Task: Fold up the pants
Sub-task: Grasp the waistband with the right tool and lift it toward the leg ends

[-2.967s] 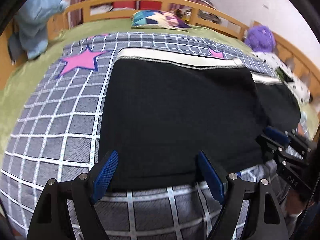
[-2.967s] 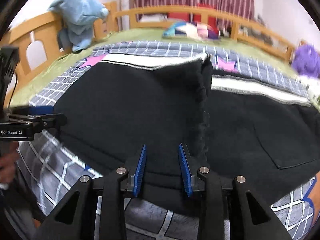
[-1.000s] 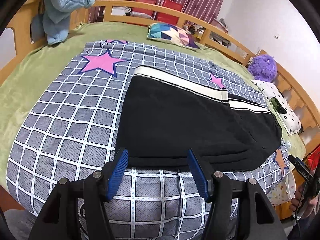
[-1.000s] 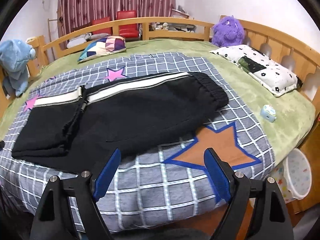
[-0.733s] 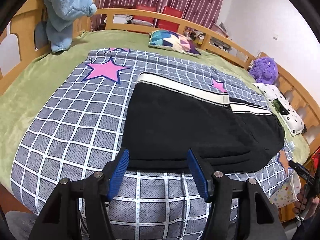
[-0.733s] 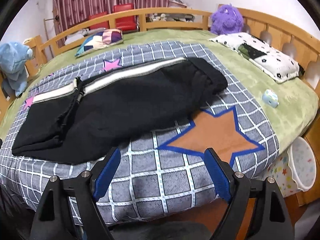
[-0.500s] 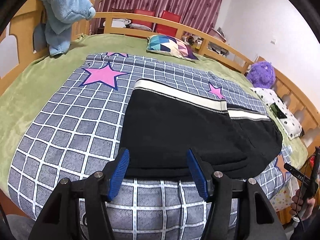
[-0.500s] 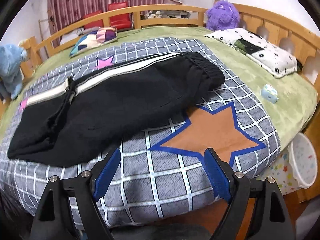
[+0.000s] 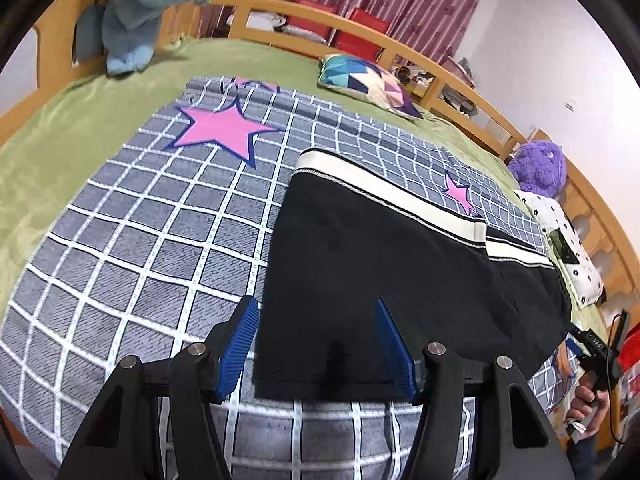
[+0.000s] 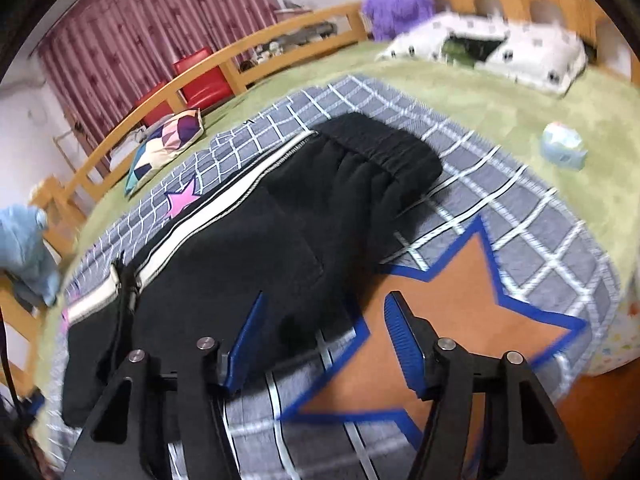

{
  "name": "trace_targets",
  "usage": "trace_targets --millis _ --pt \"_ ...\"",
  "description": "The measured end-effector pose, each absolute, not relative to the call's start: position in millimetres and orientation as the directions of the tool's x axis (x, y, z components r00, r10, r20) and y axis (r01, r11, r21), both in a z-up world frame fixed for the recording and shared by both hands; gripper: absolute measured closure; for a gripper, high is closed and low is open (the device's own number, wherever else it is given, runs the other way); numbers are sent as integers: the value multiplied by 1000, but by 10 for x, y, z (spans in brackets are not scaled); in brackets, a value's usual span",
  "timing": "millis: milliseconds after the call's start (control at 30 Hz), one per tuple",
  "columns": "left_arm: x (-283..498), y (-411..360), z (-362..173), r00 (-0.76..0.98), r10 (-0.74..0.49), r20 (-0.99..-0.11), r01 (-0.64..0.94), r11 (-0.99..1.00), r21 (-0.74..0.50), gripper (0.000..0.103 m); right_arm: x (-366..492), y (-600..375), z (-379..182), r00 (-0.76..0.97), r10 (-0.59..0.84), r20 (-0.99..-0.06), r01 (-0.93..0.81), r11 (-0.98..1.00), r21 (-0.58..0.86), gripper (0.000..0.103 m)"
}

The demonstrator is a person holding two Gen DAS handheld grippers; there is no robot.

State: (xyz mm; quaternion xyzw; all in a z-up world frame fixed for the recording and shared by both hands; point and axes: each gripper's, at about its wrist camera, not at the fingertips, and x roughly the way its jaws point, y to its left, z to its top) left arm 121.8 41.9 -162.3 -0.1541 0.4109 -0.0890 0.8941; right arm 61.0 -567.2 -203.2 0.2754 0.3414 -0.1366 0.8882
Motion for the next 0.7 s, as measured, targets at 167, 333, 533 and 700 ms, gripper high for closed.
trace_targets --millis 167,333,533,700 --pt "1514 489 -1785 624 -283 -728 9 935 -355 45 882 -5837 -2224 721 -10 -693 446 772 453 42" --pt "1896 470 -2026 539 -322 -778 24 929 -369 45 1127 -5895 -2333 715 6 -699 440 774 456 40" --pt "2205 385 -2157 492 -398 -775 83 907 -413 46 1365 -5903 -2353 717 24 -697 406 798 446 35" --pt "2385 321 -2190 474 -442 -762 65 881 -469 52 1493 -5955 -2366 726 31 -687 408 784 467 49"
